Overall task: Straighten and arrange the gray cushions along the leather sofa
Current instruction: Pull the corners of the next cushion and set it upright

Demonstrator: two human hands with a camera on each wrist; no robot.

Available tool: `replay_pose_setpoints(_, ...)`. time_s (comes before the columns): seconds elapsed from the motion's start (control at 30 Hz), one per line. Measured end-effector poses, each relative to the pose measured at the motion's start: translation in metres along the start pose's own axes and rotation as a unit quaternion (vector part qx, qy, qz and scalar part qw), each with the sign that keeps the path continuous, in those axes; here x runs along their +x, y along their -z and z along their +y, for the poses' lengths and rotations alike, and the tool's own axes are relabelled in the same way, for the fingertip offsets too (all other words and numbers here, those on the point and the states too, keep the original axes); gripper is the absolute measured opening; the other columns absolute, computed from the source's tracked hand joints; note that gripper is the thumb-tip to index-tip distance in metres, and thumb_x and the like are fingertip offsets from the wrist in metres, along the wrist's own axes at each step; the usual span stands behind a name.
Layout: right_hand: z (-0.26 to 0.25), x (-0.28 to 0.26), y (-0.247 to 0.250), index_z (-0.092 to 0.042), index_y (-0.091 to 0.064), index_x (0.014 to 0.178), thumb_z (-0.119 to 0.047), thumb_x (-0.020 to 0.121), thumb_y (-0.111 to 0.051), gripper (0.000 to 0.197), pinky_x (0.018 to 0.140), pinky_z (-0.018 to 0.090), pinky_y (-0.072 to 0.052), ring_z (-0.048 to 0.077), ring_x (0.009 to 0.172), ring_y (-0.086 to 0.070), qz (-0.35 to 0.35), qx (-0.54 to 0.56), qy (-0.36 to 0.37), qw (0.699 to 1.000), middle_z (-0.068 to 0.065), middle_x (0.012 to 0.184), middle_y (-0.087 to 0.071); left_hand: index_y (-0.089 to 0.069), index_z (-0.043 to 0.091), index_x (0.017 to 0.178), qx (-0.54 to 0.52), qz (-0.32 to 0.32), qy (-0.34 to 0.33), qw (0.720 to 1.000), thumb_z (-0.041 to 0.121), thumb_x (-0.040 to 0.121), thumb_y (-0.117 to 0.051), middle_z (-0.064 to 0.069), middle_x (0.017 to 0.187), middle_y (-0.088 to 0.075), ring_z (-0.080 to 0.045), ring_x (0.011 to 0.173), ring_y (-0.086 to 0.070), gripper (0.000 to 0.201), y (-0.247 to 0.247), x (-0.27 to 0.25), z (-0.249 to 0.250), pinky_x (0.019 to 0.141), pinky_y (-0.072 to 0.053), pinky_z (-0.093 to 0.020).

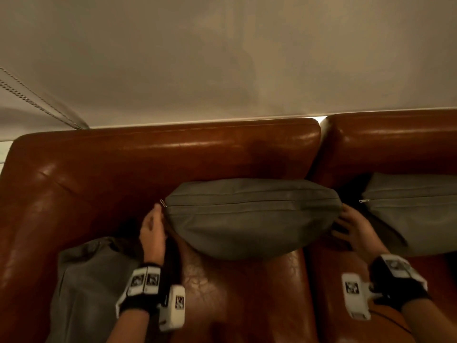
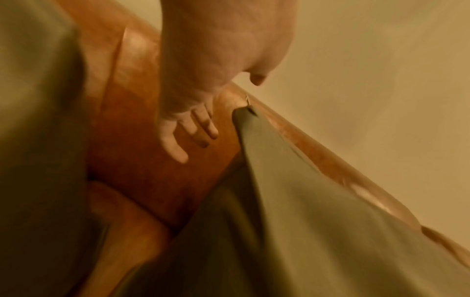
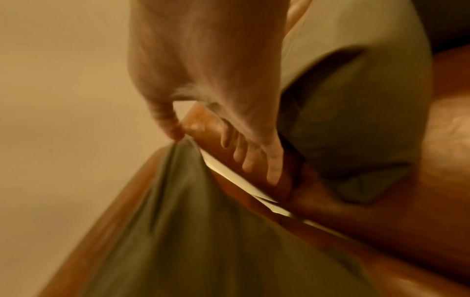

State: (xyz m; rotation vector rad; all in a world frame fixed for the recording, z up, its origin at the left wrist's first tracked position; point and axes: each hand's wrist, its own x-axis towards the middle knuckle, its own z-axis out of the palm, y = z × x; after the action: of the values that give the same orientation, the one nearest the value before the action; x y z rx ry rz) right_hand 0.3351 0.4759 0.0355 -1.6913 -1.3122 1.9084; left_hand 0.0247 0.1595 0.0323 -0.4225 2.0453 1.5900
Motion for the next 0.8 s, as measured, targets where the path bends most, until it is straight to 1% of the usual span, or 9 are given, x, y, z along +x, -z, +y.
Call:
replay_pose_setpoints(0.07, -0.028, 0.015, -0.006, -0.016, -0.056, 0.115, -0.058, 0.086, -0.044, 0.051, 0.087, 0.040, -0.042, 0.023, 0.116, -0.049, 0.028, 0.023, -0.009, 0.999, 0.007, 0.130, -0.052, -0.070, 0.025, 0.092, 0.049, 0.003, 0.004, 0.999, 0.081, 0.067, -0.047, -0.007, 0.109, -0.066, -0.027, 0.104, -0.060, 0.065, -0.006, 0.025, 0.022, 0.098, -0.045, -0.050)
replay_pose_setpoints(0.13, -0.051, 0.028, -0.024, -0.012, -0.066, 0.104, -0.076, 0.064, -0.055, 0.077, 0.085, 0.041, -0.047, 0.027, 0.102, -0.059, 0.043, -0.036, -0.029, 0.998, 0.011, 0.112, -0.064, -0.072, 0.017, 0.092, 0.093, -0.026, 0.044, 0.994, 0.081, 0.057, -0.056, -0.012, 0.104, -0.069, -0.031, 0.100, -0.063, 0.075, -0.021, 0.045, 0.036, 0.096, -0.047, -0.049)
replay_pose_setpoints(0.2, -0.063, 0.033, -0.043, -0.004, -0.069, 0.096, -0.061, 0.069, -0.066, 0.063, 0.081, 0.037, -0.053, 0.029, 0.087, -0.063, 0.049, -0.089, -0.026, 0.995, 0.016, 0.099, -0.067, -0.073, 0.008, 0.093, 0.137, -0.034, 0.044, 0.989, 0.062, 0.060, -0.072, -0.017, 0.103, -0.070, -0.032, 0.099, -0.065, 0.063, -0.036, 0.055, 0.043, 0.096, -0.049, -0.046)
replay_pose_setpoints(0.27, -0.066, 0.035, -0.054, 0.003, -0.067, 0.099, -0.033, 0.079, -0.070, 0.041, 0.065, 0.030, -0.055, 0.025, 0.074, -0.062, 0.058, -0.110, -0.009, 0.992, 0.018, 0.096, -0.065, -0.071, 0.003, 0.096, 0.147, -0.011, 0.008, 0.989, 0.033, 0.073, -0.076, -0.018, 0.104, -0.071, -0.031, 0.100, -0.065, 0.039, -0.041, 0.053, 0.048, 0.096, -0.050, -0.045)
replay_pose_setpoints(0.3, -0.064, 0.037, -0.053, 0.004, -0.066, 0.102, -0.026, 0.080, -0.070, 0.038, 0.065, 0.031, -0.055, 0.024, 0.073, -0.062, 0.055, -0.104, -0.005, 0.993, 0.019, 0.095, -0.065, -0.070, 0.002, 0.099, 0.128, 0.000, 0.009, 0.992, 0.024, 0.075, -0.076, -0.017, 0.104, -0.070, -0.030, 0.099, -0.066, 0.032, -0.040, 0.049, 0.048, 0.096, -0.050, -0.045)
replay_pose_setpoints(0.37, -0.057, 0.038, -0.048, 0.003, -0.066, 0.104, -0.022, 0.079, -0.072, 0.036, 0.080, 0.041, -0.055, 0.030, 0.083, -0.064, 0.057, -0.083, 0.003, 0.995, 0.020, 0.096, -0.067, -0.067, 0.000, 0.106, 0.059, -0.003, 0.036, 0.998, 0.012, 0.079, -0.072, -0.016, 0.102, -0.067, -0.028, 0.096, -0.064, 0.030, -0.032, 0.039, 0.041, 0.093, -0.050, -0.041)
replay_pose_setpoints(0.47, -0.048, 0.041, -0.050, -0.005, -0.070, 0.097, -0.022, 0.077, -0.074, 0.026, 0.091, 0.046, -0.051, 0.033, 0.096, -0.064, 0.091, -0.086, 0.032, 0.992, 0.018, 0.099, -0.068, -0.068, 0.000, 0.105, 0.041, 0.021, -0.005, 0.999, 0.013, 0.077, -0.074, -0.015, 0.102, -0.068, -0.030, 0.096, -0.064, 0.031, -0.028, 0.030, 0.029, 0.091, -0.051, -0.040)
replay_pose_setpoints(0.6, -0.057, 0.045, -0.069, -0.004, -0.069, 0.099, -0.022, 0.078, -0.073, 0.028, 0.078, 0.036, -0.054, 0.024, 0.086, -0.064, 0.138, -0.099, 0.088, 0.981, 0.015, 0.098, -0.068, -0.071, -0.001, 0.096, 0.142, 0.089, -0.145, 0.975, 0.019, 0.079, -0.072, -0.017, 0.096, -0.071, -0.025, 0.088, -0.064, 0.026, -0.040, 0.026, 0.040, 0.087, -0.049, -0.032)
replay_pose_setpoints(0.8, -0.049, 0.045, -0.069, -0.004, -0.070, 0.098, -0.026, 0.081, -0.070, 0.028, 0.077, 0.028, -0.044, 0.018, 0.087, -0.060, 0.146, -0.199, 0.166, 0.955, 0.010, 0.096, -0.068, -0.070, -0.003, 0.094, 0.222, 0.127, -0.193, 0.947, 0.024, 0.085, -0.066, -0.019, 0.095, -0.070, -0.032, 0.092, -0.063, 0.028, -0.048, 0.027, 0.047, 0.079, -0.043, -0.031)
